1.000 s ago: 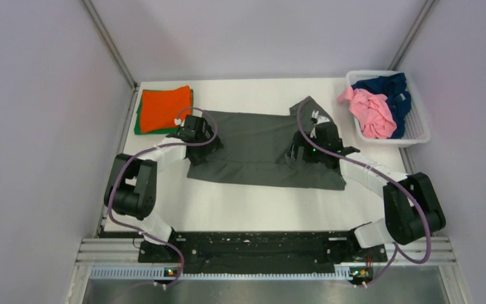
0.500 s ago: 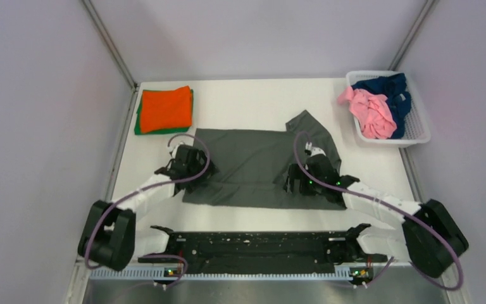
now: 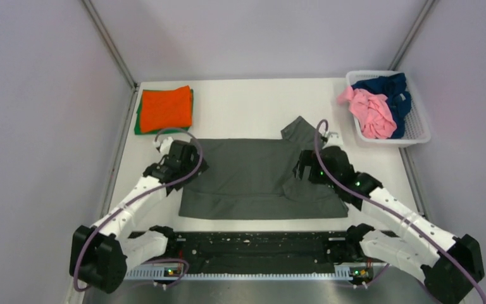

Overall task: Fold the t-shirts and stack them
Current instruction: Fold the flattened tshirt in 1/3 of the way, then grab the side of the flattened tshirt furthest away from the robot with both arms

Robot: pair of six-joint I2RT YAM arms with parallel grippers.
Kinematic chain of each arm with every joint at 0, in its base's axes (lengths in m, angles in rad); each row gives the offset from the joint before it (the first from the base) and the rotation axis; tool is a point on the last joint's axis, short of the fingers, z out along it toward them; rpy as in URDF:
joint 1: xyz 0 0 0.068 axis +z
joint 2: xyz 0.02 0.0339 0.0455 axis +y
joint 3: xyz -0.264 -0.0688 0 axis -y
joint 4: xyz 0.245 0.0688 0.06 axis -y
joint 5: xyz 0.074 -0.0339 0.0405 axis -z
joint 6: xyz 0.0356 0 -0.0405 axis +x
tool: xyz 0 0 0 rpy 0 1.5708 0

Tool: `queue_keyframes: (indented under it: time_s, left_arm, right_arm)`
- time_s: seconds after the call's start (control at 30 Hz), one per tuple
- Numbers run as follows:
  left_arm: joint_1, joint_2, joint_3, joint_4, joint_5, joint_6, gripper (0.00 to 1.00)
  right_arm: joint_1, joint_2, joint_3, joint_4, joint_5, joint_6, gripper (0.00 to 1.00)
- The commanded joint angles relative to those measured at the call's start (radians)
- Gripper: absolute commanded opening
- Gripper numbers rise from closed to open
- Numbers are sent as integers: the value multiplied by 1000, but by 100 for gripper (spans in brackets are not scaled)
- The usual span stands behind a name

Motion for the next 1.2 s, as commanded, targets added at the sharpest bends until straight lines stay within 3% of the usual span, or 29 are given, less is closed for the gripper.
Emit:
queue_keyframes:
  time_s: [0.0,0.13,0.3,0.5,0.67,0.97,1.17]
  left_arm:
    - [31,152,229,-6,-141,105,99]
    - [92,403,441,-47,-161,190,99]
    - [150,680,714,-128,-171,252,94]
    - [186,931,900,-205,-185,219,78]
    - [188,1021,947,-214,-193,179,71]
    - [187,1080,924,-221,-128,125,59]
    - [188,1089,899,-202,-93,116,40]
  right_arm:
    - [-87,164,216,121,88,-129,99]
    - [-210,442,443,126,10,-269,96]
    - [-247,763,740,92,-34,-390,91]
    - [-253,1020,960,90,34,-397,89]
    - [-263,1127,1033,98,40,-382,88]
    - [-264,1201,1012,147,43,-367,87]
    - [-264,1227,986,164,24,-344,83]
